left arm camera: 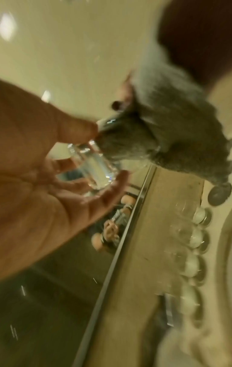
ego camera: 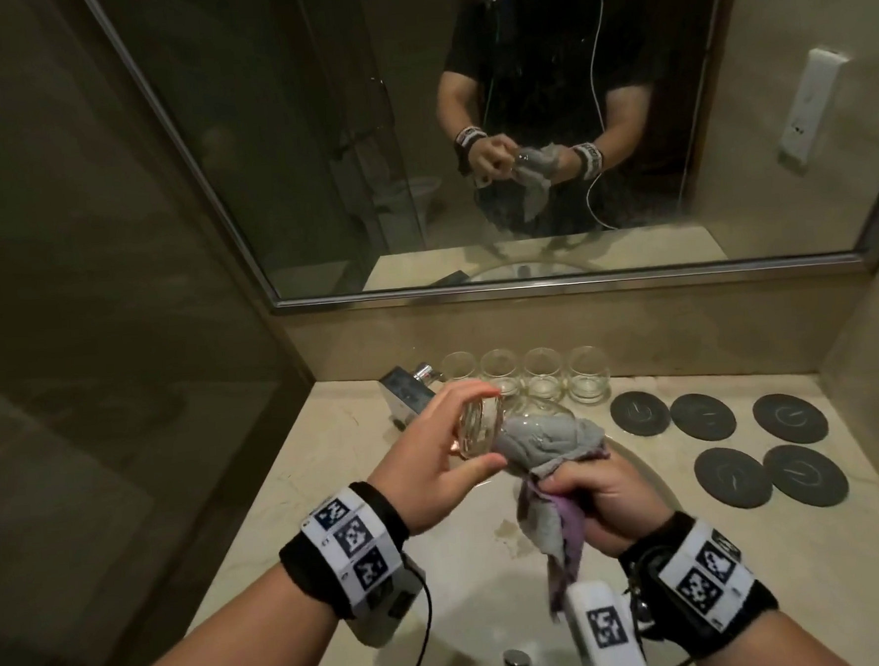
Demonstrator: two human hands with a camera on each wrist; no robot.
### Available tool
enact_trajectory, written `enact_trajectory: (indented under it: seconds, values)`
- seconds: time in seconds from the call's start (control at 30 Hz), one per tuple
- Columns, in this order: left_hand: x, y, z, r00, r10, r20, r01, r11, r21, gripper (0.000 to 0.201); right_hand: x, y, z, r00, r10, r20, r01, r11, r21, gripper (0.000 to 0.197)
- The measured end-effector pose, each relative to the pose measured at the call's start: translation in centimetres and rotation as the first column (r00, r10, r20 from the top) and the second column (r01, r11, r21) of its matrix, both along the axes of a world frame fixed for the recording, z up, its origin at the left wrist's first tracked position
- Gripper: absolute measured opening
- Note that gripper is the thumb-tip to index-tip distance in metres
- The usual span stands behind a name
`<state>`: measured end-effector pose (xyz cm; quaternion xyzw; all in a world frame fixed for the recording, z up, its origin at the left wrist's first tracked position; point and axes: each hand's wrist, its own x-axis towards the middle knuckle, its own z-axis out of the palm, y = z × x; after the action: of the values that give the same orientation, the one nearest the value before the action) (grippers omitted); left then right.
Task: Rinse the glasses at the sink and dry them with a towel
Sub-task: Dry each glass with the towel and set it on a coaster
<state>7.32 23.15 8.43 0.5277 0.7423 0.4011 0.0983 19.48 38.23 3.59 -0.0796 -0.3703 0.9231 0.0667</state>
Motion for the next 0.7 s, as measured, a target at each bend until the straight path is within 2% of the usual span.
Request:
enact_trajectory:
  seconds: [0.03,0.07,0.13,0.17,0.2,0.23,0.27,0.3,0.33,0.37,0.4,0.43,0.47,0.53,0.57,0.6,0.63,0.67,0.7]
  values:
    - [0.0,0.0,0.2,0.992,0.015,0.126,-0.012,1.0,-0.026,0.052,0.0,0.1,0.0,1.0,-0.01,-0.001,0.01,0.999,0.04,0.072]
    - [0.0,0.1,0.4,0.948,0.048,0.313,-0.031,0.998,-0.059,0.049,0.0,0.2,0.3,1.0,-0.026,-0.002,0.026,0.991,0.129,0.064]
    - [0.0,0.4,0.8,0.76,0.138,0.636,-0.099,0.99,-0.097,0.038,0.1,0.0,0.9,0.999,-0.029,0.03,0.02,0.968,0.249,0.047]
    - [-0.2,0.5,0.8,0.703,0.159,0.693,-0.121,0.987,-0.103,0.033,0.2,0.0,1.1,0.998,-0.015,0.061,0.0,0.971,0.239,0.046]
    - [-0.1,0.6,0.7,0.716,0.16,0.679,-0.13,0.987,-0.095,0.03,0.3,0.0,1.0,0.997,0.007,0.076,-0.025,0.97,0.24,0.047]
    - [0.0,0.5,0.7,0.797,0.143,0.587,-0.12,0.99,-0.079,0.031,0.2,0.0,1.0,0.998,0.013,0.055,-0.026,0.972,0.234,0.048]
    - [0.1,0.2,0.4,0.904,0.099,0.417,-0.083,0.995,-0.055,0.036,0.2,0.0,0.7,1.0,-0.003,0.024,-0.002,0.982,0.19,0.054]
    - [0.0,0.0,0.2,0.978,0.046,0.202,-0.039,0.998,-0.039,0.041,0.1,0.1,0.5,1.0,-0.01,0.027,0.008,0.996,0.089,0.064]
    - [-0.1,-0.2,-0.1,1.0,0.008,0.021,-0.007,1.0,-0.029,0.046,0.0,0.1,0.1,1.0,-0.001,0.027,0.001,1.0,0.007,0.073]
    - [-0.2,-0.3,-0.4,0.999,-0.011,-0.053,0.01,1.0,-0.022,0.049,0.0,0.1,-0.1,1.0,-0.005,0.027,0.006,1.0,-0.016,0.077]
    - [-0.3,-0.3,-0.6,1.0,-0.002,-0.011,0.002,0.999,-0.032,0.05,0.0,0.2,-0.1,0.999,-0.019,0.034,0.018,1.0,0.006,0.075]
    - [-0.3,-0.2,-0.5,0.992,0.03,0.12,-0.025,0.998,-0.05,0.05,0.0,0.4,0.0,0.998,-0.044,0.039,0.041,0.996,0.074,0.068]
    - [-0.2,-0.1,-0.2,0.949,0.057,0.309,-0.037,0.997,-0.071,0.05,0.1,0.4,0.5,0.997,-0.063,0.039,0.055,0.981,0.184,0.058]
    - [-0.2,0.1,0.1,0.732,0.104,0.673,-0.066,0.994,-0.082,0.053,0.3,0.1,1.6,0.997,-0.058,0.049,0.04,0.949,0.312,0.042]
    - [-0.3,0.2,0.2,0.681,0.111,0.723,-0.074,0.994,-0.082,0.049,0.4,-0.1,2.0,0.997,-0.048,0.068,0.024,0.951,0.308,0.041]
    - [-0.2,0.2,0.3,0.718,0.11,0.688,-0.078,0.994,-0.077,0.043,0.3,-0.2,1.9,0.995,-0.053,0.082,0.026,0.954,0.298,0.041]
    - [-0.1,0.1,0.4,0.822,0.099,0.561,-0.068,0.995,-0.077,0.041,0.2,-0.1,1.7,0.995,-0.055,0.082,0.033,0.967,0.254,0.043]
    - [-0.3,-0.2,0.2,0.929,0.066,0.363,-0.042,0.996,-0.074,0.043,-0.2,0.0,1.1,0.993,-0.071,0.091,0.053,0.983,0.178,0.05]
    - [-0.5,-0.4,-0.1,0.991,0.021,0.134,-0.01,0.997,-0.082,0.047,-0.5,0.1,0.5,0.991,-0.062,0.116,0.051,0.994,0.099,0.067]
